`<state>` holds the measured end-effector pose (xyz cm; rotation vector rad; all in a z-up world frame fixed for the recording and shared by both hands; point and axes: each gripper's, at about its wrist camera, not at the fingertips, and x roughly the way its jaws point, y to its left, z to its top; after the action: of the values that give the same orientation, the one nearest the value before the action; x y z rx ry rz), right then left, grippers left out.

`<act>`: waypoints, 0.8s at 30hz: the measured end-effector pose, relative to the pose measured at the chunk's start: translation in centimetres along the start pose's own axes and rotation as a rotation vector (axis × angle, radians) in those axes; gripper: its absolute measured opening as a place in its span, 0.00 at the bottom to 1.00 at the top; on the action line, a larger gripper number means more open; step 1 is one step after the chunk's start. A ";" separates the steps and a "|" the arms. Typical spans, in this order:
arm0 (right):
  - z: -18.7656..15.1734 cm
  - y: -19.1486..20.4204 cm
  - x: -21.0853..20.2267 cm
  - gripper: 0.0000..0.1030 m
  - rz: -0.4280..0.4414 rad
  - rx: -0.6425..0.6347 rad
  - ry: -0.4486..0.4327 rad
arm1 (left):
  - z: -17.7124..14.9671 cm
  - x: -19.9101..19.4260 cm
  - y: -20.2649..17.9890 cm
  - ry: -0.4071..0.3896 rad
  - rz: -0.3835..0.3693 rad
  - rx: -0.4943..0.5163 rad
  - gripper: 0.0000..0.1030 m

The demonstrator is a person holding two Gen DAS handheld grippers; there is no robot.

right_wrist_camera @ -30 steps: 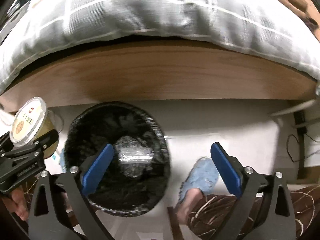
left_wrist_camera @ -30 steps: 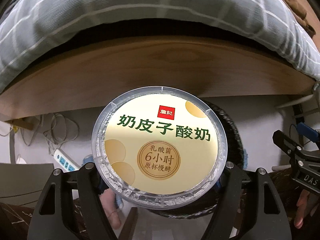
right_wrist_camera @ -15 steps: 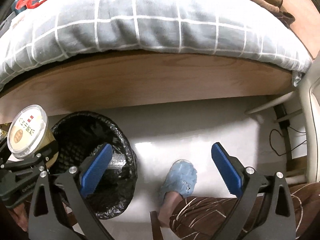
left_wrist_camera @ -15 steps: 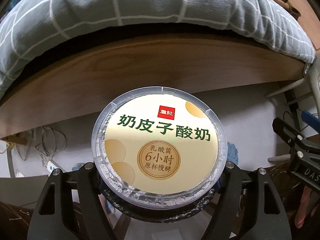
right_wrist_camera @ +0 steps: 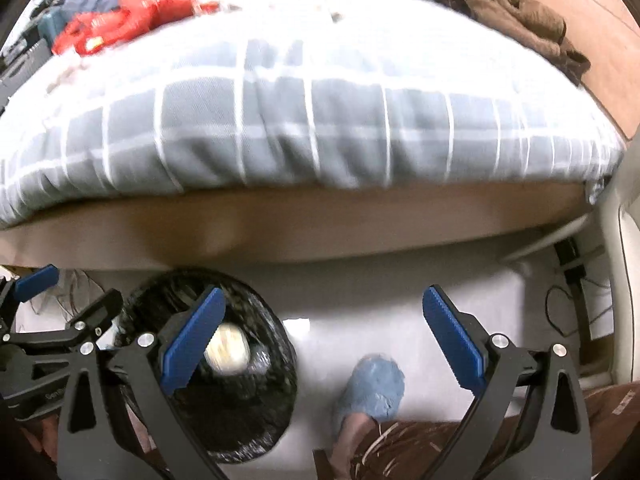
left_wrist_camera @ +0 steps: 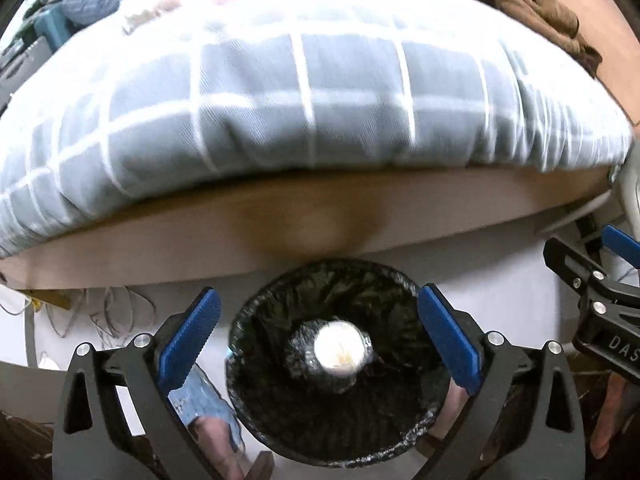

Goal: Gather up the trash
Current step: 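Move both tools back over the trash on the bed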

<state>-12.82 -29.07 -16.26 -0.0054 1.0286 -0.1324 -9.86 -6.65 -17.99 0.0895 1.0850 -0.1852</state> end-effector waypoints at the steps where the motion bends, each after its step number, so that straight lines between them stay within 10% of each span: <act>1: 0.5 0.0 -0.5 0.92 0.007 0.001 -0.020 | 0.3 -0.5 0.3 -0.014 0.003 -0.005 0.94; 24: 10.4 1.4 -5.1 0.92 0.077 -0.016 -0.274 | 10.1 -6.6 4.4 -0.218 0.063 -0.070 0.94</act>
<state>-6.42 -27.75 -6.64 0.0017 0.7552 -0.0513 -3.18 -3.29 -7.56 0.0392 0.8692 -0.0974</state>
